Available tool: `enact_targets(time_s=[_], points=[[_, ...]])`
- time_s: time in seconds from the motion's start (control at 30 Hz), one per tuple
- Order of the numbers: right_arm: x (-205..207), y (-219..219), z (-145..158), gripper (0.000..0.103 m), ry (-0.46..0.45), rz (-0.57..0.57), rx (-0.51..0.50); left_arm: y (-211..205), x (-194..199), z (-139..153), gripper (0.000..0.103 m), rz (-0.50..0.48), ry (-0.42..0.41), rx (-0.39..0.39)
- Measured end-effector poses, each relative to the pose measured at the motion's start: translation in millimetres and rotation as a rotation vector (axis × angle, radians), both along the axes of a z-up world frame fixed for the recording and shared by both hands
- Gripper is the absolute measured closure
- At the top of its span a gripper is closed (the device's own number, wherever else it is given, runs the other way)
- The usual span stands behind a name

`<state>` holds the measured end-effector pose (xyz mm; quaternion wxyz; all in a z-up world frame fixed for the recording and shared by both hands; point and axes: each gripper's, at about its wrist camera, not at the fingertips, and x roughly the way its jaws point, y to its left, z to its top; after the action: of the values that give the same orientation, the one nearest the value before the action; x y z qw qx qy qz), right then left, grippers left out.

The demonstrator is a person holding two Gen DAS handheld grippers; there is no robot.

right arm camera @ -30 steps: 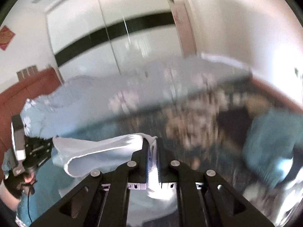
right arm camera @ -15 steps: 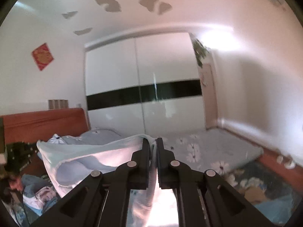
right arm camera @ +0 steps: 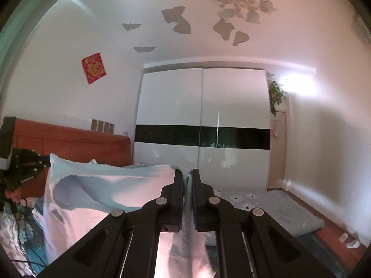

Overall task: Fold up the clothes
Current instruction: 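Grasp the sweatshirt hem with the left gripper while the right gripper holds another edge, lifting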

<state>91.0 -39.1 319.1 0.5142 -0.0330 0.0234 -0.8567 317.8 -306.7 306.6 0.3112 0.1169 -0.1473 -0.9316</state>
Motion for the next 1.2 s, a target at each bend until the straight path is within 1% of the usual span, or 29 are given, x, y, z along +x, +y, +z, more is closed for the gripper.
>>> enact_targets(time_s=[0.07,0.1,0.2,0.23,0.33,0.37,0.47,0.53,0.57,0.6,0.67,0.73,0.8,0.9,1.03,1.1,1.2], points=[[-14.1,-21.8,-8.9,0.096,-0.021,0.014,0.046,-17.7,-16.3,-14.9,0.097,0.041,-0.050,0.037],[-24.7,-37.1,-18.4,0.096,-0.043,0.017,0.083,-30.1,-26.6,-29.5,0.097,0.058,-0.081,0.064],[-65.9,-94.7,-59.4,0.096,-0.142,0.014,0.210,-67.7,-57.9,-74.0,0.097,0.110,-0.177,0.146],[-81.1,-113.2,-74.6,0.096,-0.179,0.012,0.252,-82.7,-70.6,-96.8,0.097,0.125,-0.217,0.183],[-126.6,-185.6,-139.4,0.096,-0.347,-0.020,0.393,-128.0,-108.7,-166.0,0.097,0.172,-0.338,0.294],[-138.4,-208.0,-161.4,0.096,-0.395,-0.035,0.438,-150.3,-121.2,-196.1,0.097,0.183,-0.375,0.359],[-159.6,-259.9,-216.3,0.096,-0.446,-0.058,0.555,-187.2,-141.9,-258.7,0.098,0.216,-0.434,0.472],[-173.6,-289.5,-248.0,0.096,-0.478,-0.072,0.631,-208.3,-147.8,-288.5,0.098,0.220,-0.458,0.516],[-180.5,-302.4,-260.9,0.096,-0.508,-0.078,0.651,-218.7,-150.6,-303.2,0.098,0.222,-0.469,0.538],[-187.4,-314.8,-273.0,0.096,-0.542,-0.083,0.668,-226.7,-154.8,-309.1,0.098,0.229,-0.471,0.546],[-201.0,-331.5,-287.2,0.096,-0.575,-0.098,0.693,-242.4,-163.1,-320.3,0.098,0.242,-0.473,0.560],[-208.9,-353.5,-292.6,0.096,-0.583,-0.097,0.705,-258.2,-171.5,-331.4,0.098,0.255,-0.475,0.573],[-216.1,-376.3,-297.1,0.096,-0.588,-0.095,0.716,-285.7,-177.9,-336.4,0.098,0.281,-0.460,0.584],[-218.1,-413.7,-310.7,0.096,-0.607,-0.097,0.768,-311.6,-181.2,-349.4,0.098,0.315,-0.460,0.598],[-218.6,-455.1,-358.7,0.096,-0.621,-0.124,0.868,-338.1,-188.2,-392.1,0.098,0.345,-0.535,0.647],[-220.6,-466.2,-379.2,0.096,-0.635,-0.137,0.891,-346.5,-190.6,-413.3,0.098,0.349,-0.568,0.665],[-228.4,-474.4,-399.6,0.096,-0.675,-0.159,0.911,-353.9,-192.2,-430.3,0.097,0.339,-0.575,0.702]])
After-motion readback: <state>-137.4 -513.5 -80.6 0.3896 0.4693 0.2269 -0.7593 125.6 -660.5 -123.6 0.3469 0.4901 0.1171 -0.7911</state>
